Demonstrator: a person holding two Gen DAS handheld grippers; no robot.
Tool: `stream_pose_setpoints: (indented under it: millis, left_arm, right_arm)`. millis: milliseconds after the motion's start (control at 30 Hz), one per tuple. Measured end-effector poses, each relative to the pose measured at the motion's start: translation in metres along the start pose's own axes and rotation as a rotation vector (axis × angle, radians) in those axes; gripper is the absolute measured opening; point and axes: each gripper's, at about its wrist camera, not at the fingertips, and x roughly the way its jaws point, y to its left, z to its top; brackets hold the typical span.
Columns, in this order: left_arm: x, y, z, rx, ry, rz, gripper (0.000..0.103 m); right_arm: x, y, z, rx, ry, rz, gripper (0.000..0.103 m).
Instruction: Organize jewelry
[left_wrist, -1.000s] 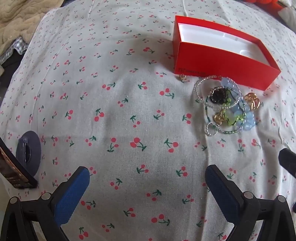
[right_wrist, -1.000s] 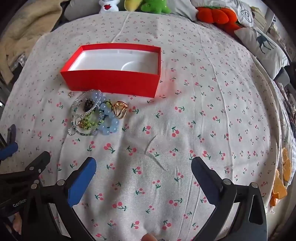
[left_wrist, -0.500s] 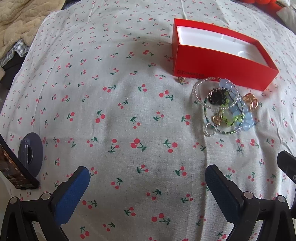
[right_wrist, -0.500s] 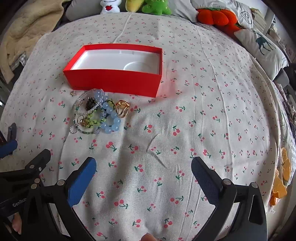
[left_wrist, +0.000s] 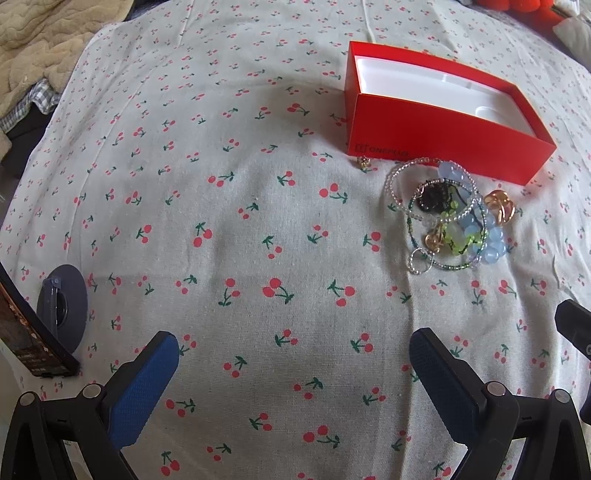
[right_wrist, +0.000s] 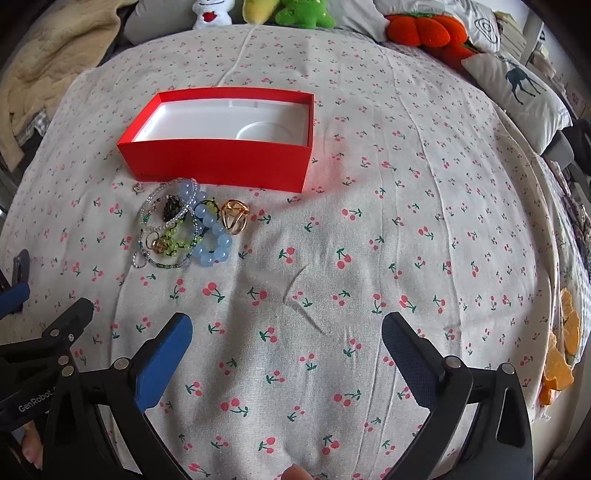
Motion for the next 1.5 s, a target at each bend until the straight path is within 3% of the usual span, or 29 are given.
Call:
stream_pose_setpoints:
  millis: [1500]
  left_arm:
    - [-0.0033, -0.0014, -0.0011, -0.001, -0.007, -0.003, 0.102]
  right_arm:
    - [0.0001, -0.0032, -0.0017, 0.008, -0.003, -0.004, 0.103]
